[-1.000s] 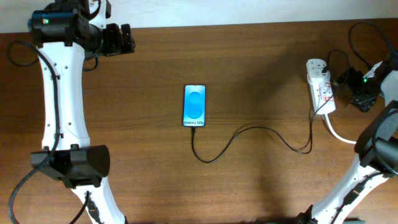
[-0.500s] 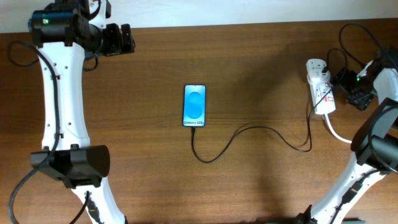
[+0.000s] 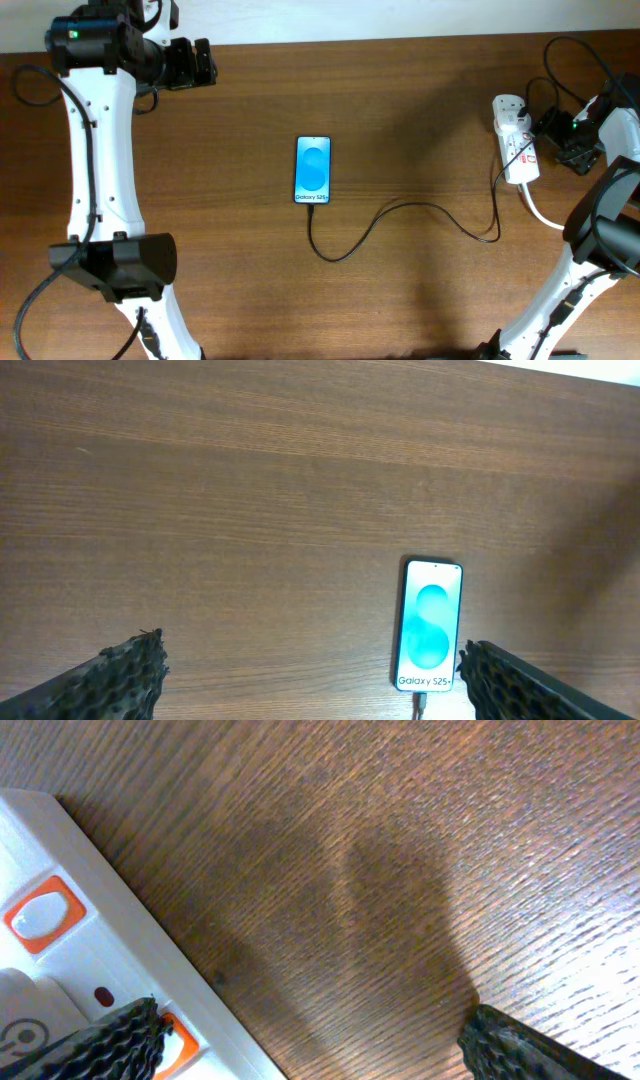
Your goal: Plug charger to phone and switch on socket
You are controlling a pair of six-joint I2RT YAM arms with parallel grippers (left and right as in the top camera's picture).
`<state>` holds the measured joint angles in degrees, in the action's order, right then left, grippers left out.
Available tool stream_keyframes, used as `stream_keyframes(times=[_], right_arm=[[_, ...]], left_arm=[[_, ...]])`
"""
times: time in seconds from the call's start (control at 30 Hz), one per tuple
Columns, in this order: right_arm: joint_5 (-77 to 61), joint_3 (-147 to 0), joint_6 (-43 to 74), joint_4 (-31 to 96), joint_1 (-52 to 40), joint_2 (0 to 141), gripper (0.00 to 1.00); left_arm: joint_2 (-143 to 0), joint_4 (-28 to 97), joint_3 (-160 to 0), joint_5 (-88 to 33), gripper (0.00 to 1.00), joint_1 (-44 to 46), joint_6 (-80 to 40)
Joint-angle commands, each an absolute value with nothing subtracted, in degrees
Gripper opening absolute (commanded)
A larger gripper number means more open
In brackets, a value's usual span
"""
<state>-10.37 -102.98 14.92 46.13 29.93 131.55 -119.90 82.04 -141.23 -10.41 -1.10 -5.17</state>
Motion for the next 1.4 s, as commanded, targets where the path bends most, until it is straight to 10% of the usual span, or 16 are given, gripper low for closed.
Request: stream_keyframes(times=[0.0,1.37], right_arm=[[-9.87,-101.78,13.76,48.84,28.05,135.37,0.98],[-11.9,-101.86,13.3,54.46,23.31,135.37,0.98]], left_arm=[[-120.31,81.97,-141.25,-10.02,0.99,-1.28,-4.89],[-120.31,81.97,-141.25,-10.02,0.99,-1.28,-4.89]])
